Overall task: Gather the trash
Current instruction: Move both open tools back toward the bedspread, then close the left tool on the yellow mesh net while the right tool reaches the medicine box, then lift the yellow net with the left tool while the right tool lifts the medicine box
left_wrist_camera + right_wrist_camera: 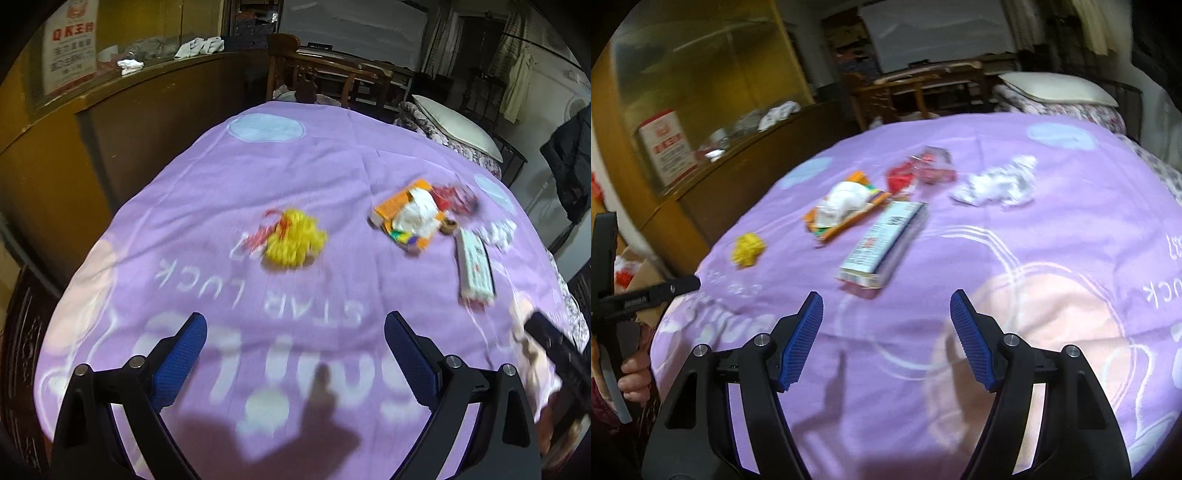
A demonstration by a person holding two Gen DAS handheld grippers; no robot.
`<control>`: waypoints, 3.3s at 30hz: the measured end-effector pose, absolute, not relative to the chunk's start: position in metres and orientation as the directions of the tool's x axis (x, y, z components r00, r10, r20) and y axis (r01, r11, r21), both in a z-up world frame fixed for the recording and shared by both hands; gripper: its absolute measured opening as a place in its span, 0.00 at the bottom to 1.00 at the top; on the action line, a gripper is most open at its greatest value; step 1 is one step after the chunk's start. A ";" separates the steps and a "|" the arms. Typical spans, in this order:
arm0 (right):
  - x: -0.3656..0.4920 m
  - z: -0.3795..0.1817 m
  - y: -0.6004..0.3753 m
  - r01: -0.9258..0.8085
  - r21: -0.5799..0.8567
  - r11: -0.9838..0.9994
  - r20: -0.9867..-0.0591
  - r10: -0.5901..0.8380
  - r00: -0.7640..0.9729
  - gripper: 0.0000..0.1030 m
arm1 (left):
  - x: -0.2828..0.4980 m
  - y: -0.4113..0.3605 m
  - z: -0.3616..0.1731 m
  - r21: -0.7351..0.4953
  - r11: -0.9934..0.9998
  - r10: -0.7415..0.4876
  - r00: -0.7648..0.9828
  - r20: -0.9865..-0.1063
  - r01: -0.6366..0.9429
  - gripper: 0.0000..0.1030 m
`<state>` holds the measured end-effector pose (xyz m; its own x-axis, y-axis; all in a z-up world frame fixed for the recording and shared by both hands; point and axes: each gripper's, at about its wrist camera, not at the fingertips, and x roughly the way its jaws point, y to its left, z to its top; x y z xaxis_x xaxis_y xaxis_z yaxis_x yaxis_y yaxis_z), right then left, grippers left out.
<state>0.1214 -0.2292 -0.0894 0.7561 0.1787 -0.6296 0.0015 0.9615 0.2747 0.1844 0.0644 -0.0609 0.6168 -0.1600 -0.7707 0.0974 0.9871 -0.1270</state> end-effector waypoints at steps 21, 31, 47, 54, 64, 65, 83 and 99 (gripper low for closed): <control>0.138 -0.107 -0.232 -0.011 0.321 0.947 -0.644 0.227 0.731 0.73 | 0.270 0.049 -0.114 -0.126 0.990 -0.135 0.646 -0.752 0.060 0.44; 0.183 -0.094 -0.205 -0.004 0.289 0.957 -0.656 0.201 0.727 0.73 | 0.266 0.053 -0.116 -0.170 0.982 -0.182 0.646 -0.741 0.082 0.31; 0.224 -0.114 -0.202 0.064 0.295 0.953 -0.715 0.176 0.677 0.74 | 0.307 0.032 -0.104 -0.182 0.979 -0.195 0.660 -0.726 0.090 0.70; 0.226 -0.114 -0.202 0.066 0.302 0.951 -0.709 0.178 0.682 0.74 | 0.317 0.020 -0.099 -0.188 0.974 -0.222 0.660 -0.718 0.124 0.77; 0.231 -0.114 -0.202 0.072 0.308 0.949 -0.708 0.178 0.684 0.74 | 0.345 0.011 -0.108 -0.203 0.970 -0.241 0.621 -0.746 0.133 0.50; 0.231 -0.114 -0.202 0.072 0.308 0.949 -0.708 0.178 0.684 0.74 | 0.344 0.012 -0.109 -0.208 0.968 -0.248 0.618 -0.746 0.137 0.44; 0.227 -0.115 -0.204 0.064 0.318 0.946 -0.696 0.187 0.694 0.73 | 0.269 0.055 -0.077 -0.236 0.962 -0.264 0.672 -0.692 0.135 0.34; 0.160 -0.078 -0.184 -0.071 0.369 0.927 -0.601 0.296 0.742 0.42 | 0.170 0.086 -0.035 -0.219 0.968 -0.239 0.704 -0.668 0.121 0.34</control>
